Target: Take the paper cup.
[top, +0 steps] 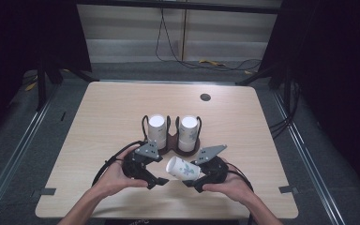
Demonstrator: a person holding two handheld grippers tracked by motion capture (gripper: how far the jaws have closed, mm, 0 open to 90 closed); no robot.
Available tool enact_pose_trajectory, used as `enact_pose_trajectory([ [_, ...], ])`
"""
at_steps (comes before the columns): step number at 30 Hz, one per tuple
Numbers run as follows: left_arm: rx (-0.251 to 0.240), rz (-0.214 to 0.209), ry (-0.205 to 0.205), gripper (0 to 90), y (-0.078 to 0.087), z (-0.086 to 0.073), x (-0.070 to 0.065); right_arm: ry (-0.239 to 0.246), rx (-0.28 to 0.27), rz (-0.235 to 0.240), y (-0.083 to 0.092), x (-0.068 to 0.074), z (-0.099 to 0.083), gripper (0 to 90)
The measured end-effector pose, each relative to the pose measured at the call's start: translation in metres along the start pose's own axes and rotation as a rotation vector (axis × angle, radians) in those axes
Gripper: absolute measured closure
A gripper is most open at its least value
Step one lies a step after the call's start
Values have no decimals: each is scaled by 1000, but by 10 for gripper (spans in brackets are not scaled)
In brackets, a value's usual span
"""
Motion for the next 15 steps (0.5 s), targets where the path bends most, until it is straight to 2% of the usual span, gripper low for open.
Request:
enact_pose_trajectory([
  [1, 13, 2, -3, 179, 0, -1, 0, 8, 11, 1, -1, 0, 0, 277],
  [4, 9, -1, -15, 166, -2, 0, -2, 25, 34, -8, -4, 2, 2, 277],
  [7, 19, -4, -30, 170, -1, 0, -3, 44, 36, -11, -5, 5, 5, 277],
  [9, 22, -10, -29, 185, 0, -1, -5, 57, 45, -15, -5, 8, 6, 276],
  [10, 21, -20, -43, 195, 1, -1, -5, 63, 48, -22, -6, 8, 6, 276],
  [12, 19, -19, -42, 241, 1, -1, -5, 69, 57, -25, -7, 11, 7, 276],
  [15, 22, -10, -50, 243, 1, -1, -5, 84, 72, -31, -10, 12, 8, 277],
])
Point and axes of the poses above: each handheld gripper's, and its own axes: y roughly backward along the jaws, z roughly out of its top, x roughly to its left, the point moved 6 cm from there along -y, roughly forward along the jaws, and after that the axes turned 15 degrees about x, right-handed, at the moved point
